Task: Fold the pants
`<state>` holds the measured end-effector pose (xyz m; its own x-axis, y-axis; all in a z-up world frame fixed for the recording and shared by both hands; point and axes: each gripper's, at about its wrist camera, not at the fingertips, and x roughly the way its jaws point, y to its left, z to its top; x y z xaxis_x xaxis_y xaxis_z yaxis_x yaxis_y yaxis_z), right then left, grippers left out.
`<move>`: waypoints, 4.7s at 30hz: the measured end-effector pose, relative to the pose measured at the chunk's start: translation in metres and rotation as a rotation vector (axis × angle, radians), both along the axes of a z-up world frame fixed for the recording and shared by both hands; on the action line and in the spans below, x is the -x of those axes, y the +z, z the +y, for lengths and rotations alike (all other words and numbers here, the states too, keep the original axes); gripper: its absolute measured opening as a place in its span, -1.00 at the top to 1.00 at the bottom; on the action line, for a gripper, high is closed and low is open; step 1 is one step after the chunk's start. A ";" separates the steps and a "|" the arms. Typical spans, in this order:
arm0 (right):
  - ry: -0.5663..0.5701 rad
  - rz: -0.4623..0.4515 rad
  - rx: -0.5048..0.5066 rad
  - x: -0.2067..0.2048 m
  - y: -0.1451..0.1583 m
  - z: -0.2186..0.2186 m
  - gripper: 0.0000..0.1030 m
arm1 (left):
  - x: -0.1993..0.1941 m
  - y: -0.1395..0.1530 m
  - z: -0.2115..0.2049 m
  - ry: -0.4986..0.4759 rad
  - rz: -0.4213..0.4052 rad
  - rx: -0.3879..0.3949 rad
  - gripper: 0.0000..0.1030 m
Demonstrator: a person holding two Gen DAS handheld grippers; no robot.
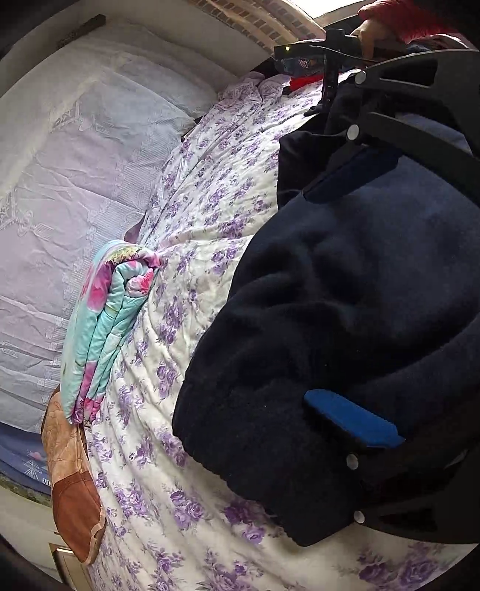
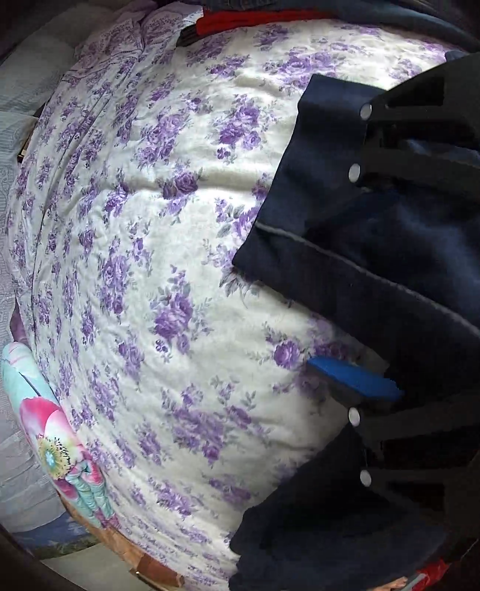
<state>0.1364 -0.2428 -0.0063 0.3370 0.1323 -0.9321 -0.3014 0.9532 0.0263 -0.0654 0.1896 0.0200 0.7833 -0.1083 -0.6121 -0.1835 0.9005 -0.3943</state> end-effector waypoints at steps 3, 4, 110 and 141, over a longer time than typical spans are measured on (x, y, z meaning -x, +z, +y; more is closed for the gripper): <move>-0.005 -0.032 -0.065 0.012 0.017 -0.023 0.65 | 0.003 0.000 0.002 -0.005 -0.011 0.014 -0.91; -0.011 -0.063 -0.088 0.018 0.024 -0.032 0.67 | 0.003 0.000 0.003 -0.005 -0.012 0.014 -0.91; 0.383 -0.169 -0.426 -0.010 0.051 0.133 0.88 | -0.005 0.014 0.035 0.004 -0.084 -0.006 -0.91; 0.398 -0.225 -0.477 0.011 0.056 0.101 -0.11 | -0.038 0.040 0.071 0.135 0.086 -0.115 -0.90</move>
<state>0.1257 -0.1422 0.0492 0.3570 0.6681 -0.6529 -0.6759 0.6672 0.3132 -0.0273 0.2607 0.0595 0.7303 0.0683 -0.6797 -0.3342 0.9035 -0.2683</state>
